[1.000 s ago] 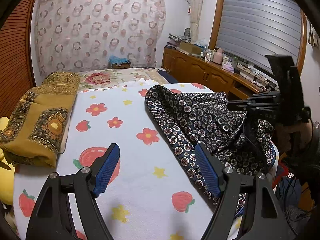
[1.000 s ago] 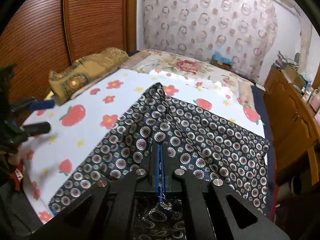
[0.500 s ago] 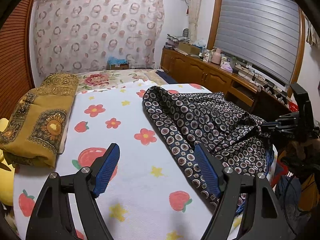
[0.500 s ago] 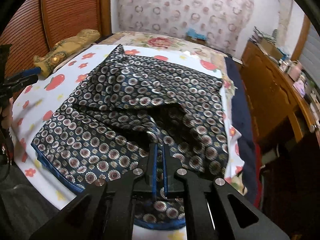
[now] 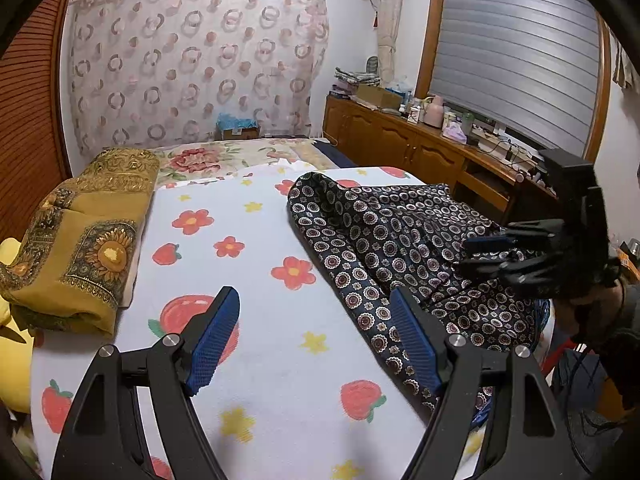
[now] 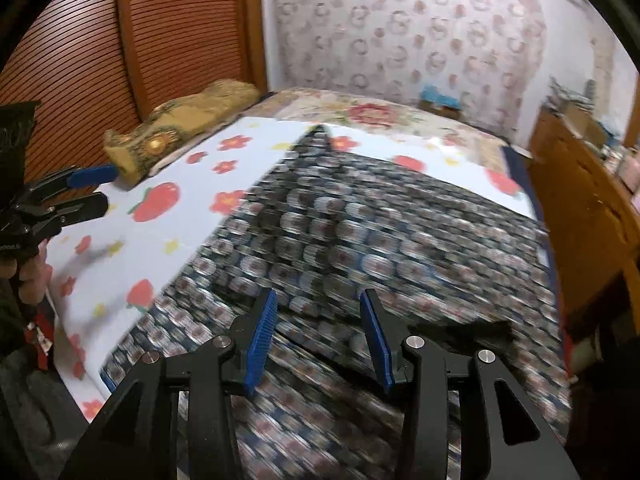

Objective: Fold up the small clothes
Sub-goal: 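Lift the robe with the right gripper and spread it flat on the sheet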

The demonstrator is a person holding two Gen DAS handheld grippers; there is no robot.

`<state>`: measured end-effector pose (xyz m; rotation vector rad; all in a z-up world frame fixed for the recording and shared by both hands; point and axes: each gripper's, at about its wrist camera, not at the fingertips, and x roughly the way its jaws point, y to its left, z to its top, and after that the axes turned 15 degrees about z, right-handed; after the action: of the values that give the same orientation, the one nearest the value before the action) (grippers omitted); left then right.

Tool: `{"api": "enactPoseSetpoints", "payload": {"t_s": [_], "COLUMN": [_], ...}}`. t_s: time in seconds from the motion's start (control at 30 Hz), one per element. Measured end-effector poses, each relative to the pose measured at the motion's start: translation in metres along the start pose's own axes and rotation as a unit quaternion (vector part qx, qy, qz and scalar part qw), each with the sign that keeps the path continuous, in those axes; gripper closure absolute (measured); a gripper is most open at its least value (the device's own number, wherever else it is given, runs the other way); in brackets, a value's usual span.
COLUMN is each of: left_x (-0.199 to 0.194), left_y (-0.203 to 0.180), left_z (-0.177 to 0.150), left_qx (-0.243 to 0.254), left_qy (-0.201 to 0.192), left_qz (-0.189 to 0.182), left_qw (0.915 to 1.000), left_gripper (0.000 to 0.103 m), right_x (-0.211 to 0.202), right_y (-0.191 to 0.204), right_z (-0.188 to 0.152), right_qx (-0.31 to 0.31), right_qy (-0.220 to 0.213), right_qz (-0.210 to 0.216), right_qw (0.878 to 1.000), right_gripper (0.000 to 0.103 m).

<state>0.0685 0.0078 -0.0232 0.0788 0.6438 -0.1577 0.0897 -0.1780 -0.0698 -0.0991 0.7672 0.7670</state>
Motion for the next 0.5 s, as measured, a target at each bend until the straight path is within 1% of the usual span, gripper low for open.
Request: {"api": "enactPoseSetpoints", "payload": {"t_s": [0.1, 0.17, 0.23, 0.3, 0.37, 0.4, 0.43, 0.5], "left_x": [0.000, 0.000, -0.001, -0.001, 0.000, 0.000, 0.000, 0.001], "left_y": [0.002, 0.003, 0.004, 0.006, 0.007, 0.007, 0.007, 0.008], "left_z": [-0.001, -0.002, -0.003, -0.004, -0.005, -0.005, -0.005, -0.005], "left_qx": [-0.001, -0.003, -0.004, -0.007, -0.009, -0.010, -0.010, -0.009], "left_qy": [0.000, 0.000, 0.000, 0.000, 0.001, 0.002, 0.002, 0.002], "left_qz": [0.000, -0.001, -0.001, -0.001, -0.001, -0.001, -0.002, -0.002], "left_qw": [1.0000, 1.0000, 1.0000, 1.0000, 1.0000, 0.9999, 0.9999, 1.0000], "left_gripper": [0.025, 0.025, 0.025, 0.025, 0.025, 0.025, 0.025, 0.025], "right_x": [0.031, 0.052, 0.064, 0.069, 0.073, 0.075, 0.067, 0.064], "right_y": [-0.002, -0.010, -0.015, -0.015, -0.014, -0.012, -0.005, -0.005], "right_z": [0.008, 0.013, 0.012, 0.013, 0.013, 0.012, 0.011, 0.012], "right_qx": [-0.003, -0.002, 0.006, 0.003, -0.006, -0.013, -0.017, -0.023], "right_qy": [0.031, 0.054, 0.062, 0.056, 0.055, 0.057, 0.059, 0.062], "right_qz": [0.003, -0.016, -0.019, -0.021, -0.022, -0.020, -0.025, -0.022], "right_qw": [1.000, 0.998, 0.998, 0.998, 0.998, 0.998, 0.998, 0.998], "right_gripper": [0.058, 0.058, 0.058, 0.058, 0.073, 0.090, 0.099, 0.101]}}
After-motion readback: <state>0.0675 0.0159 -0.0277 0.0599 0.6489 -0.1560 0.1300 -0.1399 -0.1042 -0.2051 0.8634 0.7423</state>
